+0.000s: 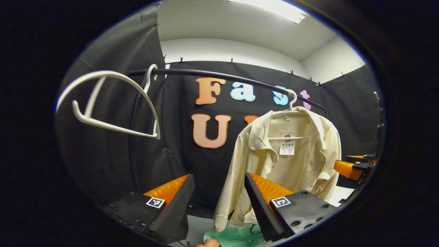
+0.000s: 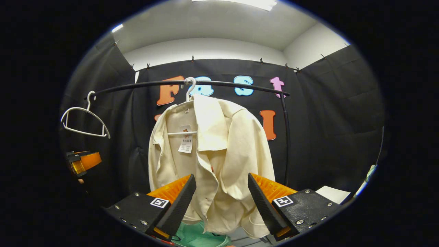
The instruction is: Grasp the clothes on the hanger with both hands and then place them into the laundry hamper below.
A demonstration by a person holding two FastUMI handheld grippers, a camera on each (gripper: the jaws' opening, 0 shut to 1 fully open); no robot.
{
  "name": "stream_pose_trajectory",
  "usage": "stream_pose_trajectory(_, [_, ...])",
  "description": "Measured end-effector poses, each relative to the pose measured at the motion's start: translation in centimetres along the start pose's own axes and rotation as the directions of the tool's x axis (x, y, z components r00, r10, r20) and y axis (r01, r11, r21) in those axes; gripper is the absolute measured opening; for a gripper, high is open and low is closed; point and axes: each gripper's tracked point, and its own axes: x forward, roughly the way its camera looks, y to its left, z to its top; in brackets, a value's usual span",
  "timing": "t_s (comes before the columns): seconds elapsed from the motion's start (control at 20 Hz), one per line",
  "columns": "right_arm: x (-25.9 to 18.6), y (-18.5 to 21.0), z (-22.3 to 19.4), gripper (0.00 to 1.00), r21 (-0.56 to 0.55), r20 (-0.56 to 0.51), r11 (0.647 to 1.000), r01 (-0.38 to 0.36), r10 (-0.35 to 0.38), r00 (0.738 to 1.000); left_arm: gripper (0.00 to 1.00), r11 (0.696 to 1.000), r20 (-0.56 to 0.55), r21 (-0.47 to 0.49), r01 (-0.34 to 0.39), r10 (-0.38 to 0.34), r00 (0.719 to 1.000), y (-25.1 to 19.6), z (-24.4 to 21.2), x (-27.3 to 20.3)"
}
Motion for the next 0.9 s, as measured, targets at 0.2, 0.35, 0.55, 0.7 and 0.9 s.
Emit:
stream_pose_trajectory(0.2, [2.4, 1.7, -1.3, 0.95, -0.003, -0.033, 0.999, 0.034, -0.034, 0.999, 0.97, 0.996, -0.016, -0.043, 0.073, -0.073, 0.997, -0.6, -1.6, 4.3])
stream_pose_trajectory(0.35, [4.0, 2.8, -1.7, 0.95, -0.006, -0.047, 0.999, 0.042, -0.042, 0.998, 0.96, 0.996, -0.023, -0.048, 0.069, -0.070, 0.997, -0.1, -2.2, 5.5])
stream_pose_trajectory(0.55, [5.5, 2.5, -1.9, 0.95, 0.020, -0.023, 0.994, 0.103, -0.103, 0.994, 0.96, 0.996, -0.017, -0.062, 0.066, -0.067, 0.998, 0.1, -2.3, 5.1])
stream_pose_trajectory(0.7, [6.0, 2.5, -2.7, 0.95, 0.071, -0.046, 0.990, 0.119, -0.116, 0.992, 0.96, 0.997, -0.023, -0.030, 0.076, -0.076, 0.997, -0.8, -2.5, 4.5])
stream_pose_trajectory(0.9, [6.5, 3.1, -3.3, 0.94, 0.043, -0.053, 0.989, 0.140, -0.138, 0.989, 0.96, 0.995, -0.030, -0.014, 0.102, -0.102, 0.994, -2.7, -3.0, 4.4])
